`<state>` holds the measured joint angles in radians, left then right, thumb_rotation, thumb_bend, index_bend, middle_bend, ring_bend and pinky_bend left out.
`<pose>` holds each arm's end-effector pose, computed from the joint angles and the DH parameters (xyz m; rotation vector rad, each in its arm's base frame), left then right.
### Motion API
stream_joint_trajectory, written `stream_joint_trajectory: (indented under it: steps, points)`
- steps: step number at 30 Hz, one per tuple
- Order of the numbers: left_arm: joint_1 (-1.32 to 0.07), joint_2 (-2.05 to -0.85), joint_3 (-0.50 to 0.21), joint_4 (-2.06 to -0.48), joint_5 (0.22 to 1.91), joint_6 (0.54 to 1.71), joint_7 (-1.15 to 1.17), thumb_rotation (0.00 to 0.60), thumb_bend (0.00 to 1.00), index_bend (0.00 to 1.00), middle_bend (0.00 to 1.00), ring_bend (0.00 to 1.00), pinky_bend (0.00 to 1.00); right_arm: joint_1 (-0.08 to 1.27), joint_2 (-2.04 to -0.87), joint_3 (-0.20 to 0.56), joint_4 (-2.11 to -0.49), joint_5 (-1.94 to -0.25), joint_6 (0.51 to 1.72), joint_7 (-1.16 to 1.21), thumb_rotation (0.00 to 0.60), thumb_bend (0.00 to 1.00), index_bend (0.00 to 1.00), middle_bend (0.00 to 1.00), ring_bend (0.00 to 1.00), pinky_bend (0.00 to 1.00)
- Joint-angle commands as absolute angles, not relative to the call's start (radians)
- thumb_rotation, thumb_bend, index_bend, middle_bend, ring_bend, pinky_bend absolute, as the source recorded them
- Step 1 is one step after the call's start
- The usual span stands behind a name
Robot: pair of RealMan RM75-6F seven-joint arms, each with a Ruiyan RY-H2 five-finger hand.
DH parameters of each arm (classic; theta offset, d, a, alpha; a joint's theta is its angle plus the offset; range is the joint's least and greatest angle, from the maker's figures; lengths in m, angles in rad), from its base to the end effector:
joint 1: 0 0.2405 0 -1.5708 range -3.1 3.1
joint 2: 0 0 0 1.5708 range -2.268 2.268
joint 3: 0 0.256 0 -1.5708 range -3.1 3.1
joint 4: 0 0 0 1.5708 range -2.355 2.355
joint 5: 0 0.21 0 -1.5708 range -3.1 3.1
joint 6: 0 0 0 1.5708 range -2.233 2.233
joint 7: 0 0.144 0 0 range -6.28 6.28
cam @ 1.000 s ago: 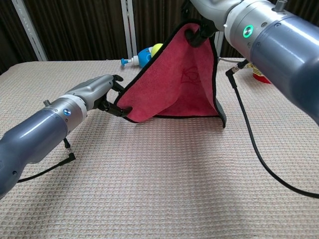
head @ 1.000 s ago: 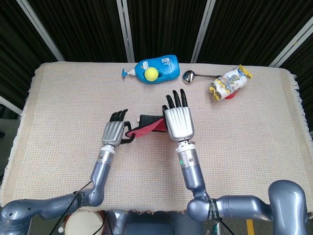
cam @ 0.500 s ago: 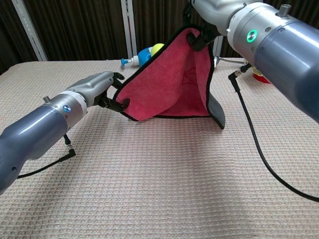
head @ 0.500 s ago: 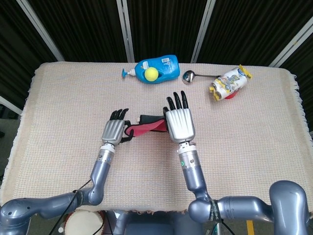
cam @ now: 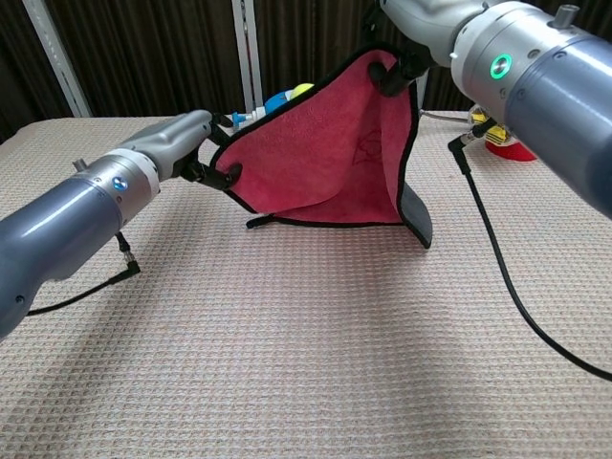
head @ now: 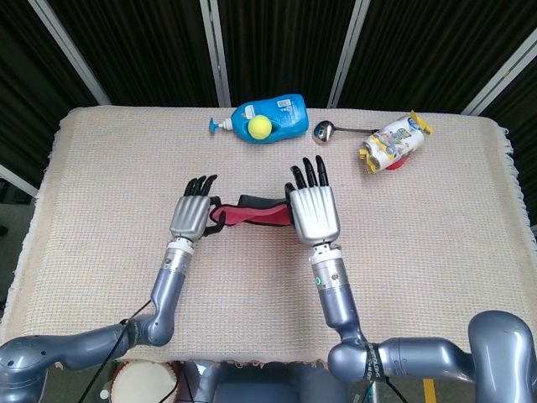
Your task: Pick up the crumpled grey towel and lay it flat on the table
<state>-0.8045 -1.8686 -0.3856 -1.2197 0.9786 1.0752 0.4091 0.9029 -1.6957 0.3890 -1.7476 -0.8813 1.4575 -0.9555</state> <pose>-0.1061 0.3793 -0.0545 -1.5447 -1.0502 -1.0697 -0.0228 -0.3401 0.0247 1.5161 -0.6795 1.0418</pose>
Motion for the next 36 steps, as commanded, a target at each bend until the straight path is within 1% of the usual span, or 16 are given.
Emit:
stream_joint_trajectory:
  steps: [1, 8, 16, 21, 28, 36]
  points:
    - [-0.816, -1.838, -0.406, -1.228, 0.987, 1.079, 0.412, 0.6, 0.49, 0.6, 0.05, 0.0, 0.0, 0.894, -1.685, 0.39, -1.755, -0.881, 1.453, -0.937, 0.6, 0.57, 0.59, 0.24, 0.11, 0.03]
    - [-0.843, -1.766, -0.438, -1.284, 1.006, 1.092, 0.445, 0.6, 0.48, 0.61, 0.05, 0.0, 0.0, 0.87, -1.65, 0.371, -1.757, -0.898, 1.425, -0.883, 0.6, 0.57, 0.59, 0.24, 0.11, 0.03]
    - [-0.869, -1.701, -0.494, -1.405, 0.924, 1.083, 0.493, 0.6, 0.49, 0.61, 0.05, 0.0, 0.0, 0.856, -1.621, 0.372, -1.732, -0.9, 1.383, -0.82, 0.6, 0.57, 0.59, 0.24, 0.11, 0.03]
    - [-0.896, -1.677, -0.516, -1.457, 0.885, 1.099, 0.541, 0.6, 0.48, 0.61, 0.05, 0.0, 0.0, 0.867, -1.608, 0.403, -1.702, -0.878, 1.353, -0.792, 0.6, 0.57, 0.6, 0.24, 0.11, 0.03]
    - [-0.95, -1.669, -0.543, -1.476, 0.844, 1.114, 0.588, 0.6, 0.49, 0.61, 0.05, 0.0, 0.0, 0.897, -1.595, 0.456, -1.652, -0.847, 1.316, -0.768, 0.6, 0.57, 0.61, 0.24, 0.11, 0.04]
    - [-1.019, -1.673, -0.576, -1.445, 0.795, 1.116, 0.619, 0.6, 0.48, 0.61, 0.06, 0.0, 0.0, 0.941, -1.59, 0.506, -1.566, -0.802, 1.268, -0.745, 0.6, 0.57, 0.61, 0.24, 0.11, 0.04]
